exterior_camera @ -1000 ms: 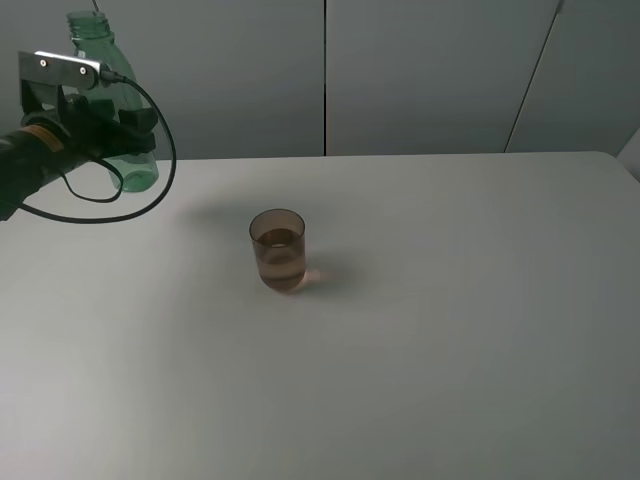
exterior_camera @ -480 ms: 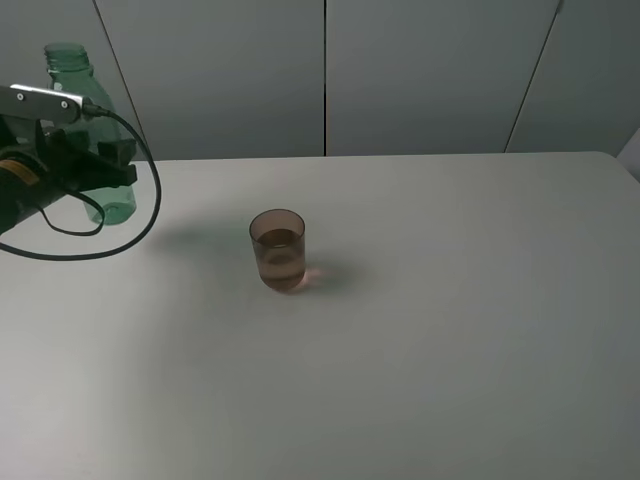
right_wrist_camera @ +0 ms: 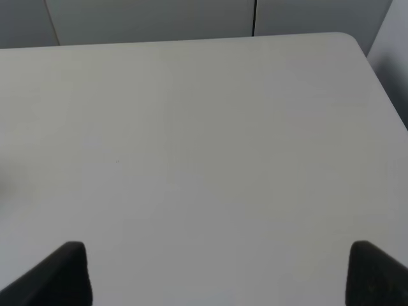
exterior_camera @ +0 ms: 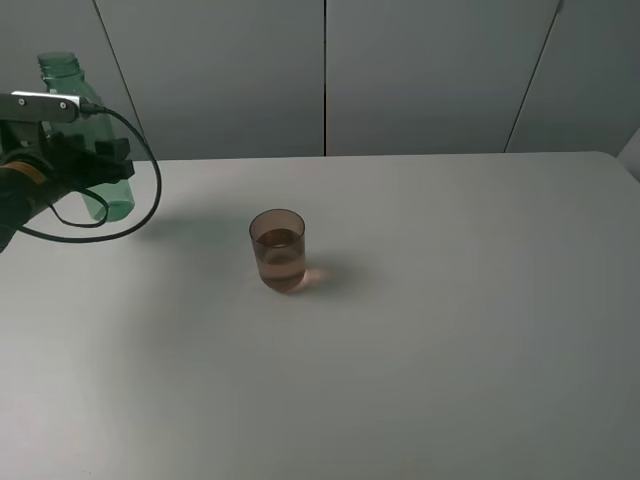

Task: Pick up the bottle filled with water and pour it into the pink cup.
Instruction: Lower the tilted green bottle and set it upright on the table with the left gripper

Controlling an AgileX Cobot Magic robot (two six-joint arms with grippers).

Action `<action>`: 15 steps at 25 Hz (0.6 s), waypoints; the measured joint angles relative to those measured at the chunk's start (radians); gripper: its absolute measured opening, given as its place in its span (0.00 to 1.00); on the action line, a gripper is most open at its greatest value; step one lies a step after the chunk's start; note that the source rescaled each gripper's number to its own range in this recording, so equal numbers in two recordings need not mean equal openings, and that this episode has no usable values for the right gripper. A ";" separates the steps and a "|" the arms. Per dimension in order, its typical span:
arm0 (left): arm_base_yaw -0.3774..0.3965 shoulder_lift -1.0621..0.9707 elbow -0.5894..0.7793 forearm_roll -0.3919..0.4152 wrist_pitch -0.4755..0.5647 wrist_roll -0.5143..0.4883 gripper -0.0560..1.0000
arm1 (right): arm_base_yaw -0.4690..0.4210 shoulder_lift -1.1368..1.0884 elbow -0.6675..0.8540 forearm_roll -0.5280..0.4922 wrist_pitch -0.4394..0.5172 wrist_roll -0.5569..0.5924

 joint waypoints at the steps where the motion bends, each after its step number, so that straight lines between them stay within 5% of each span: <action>1: 0.000 0.023 -0.020 0.000 -0.005 -0.012 0.05 | 0.000 0.000 0.000 0.000 0.000 0.000; 15: 0.000 0.200 -0.172 0.045 -0.069 -0.038 0.05 | 0.000 0.000 0.000 0.000 0.000 0.000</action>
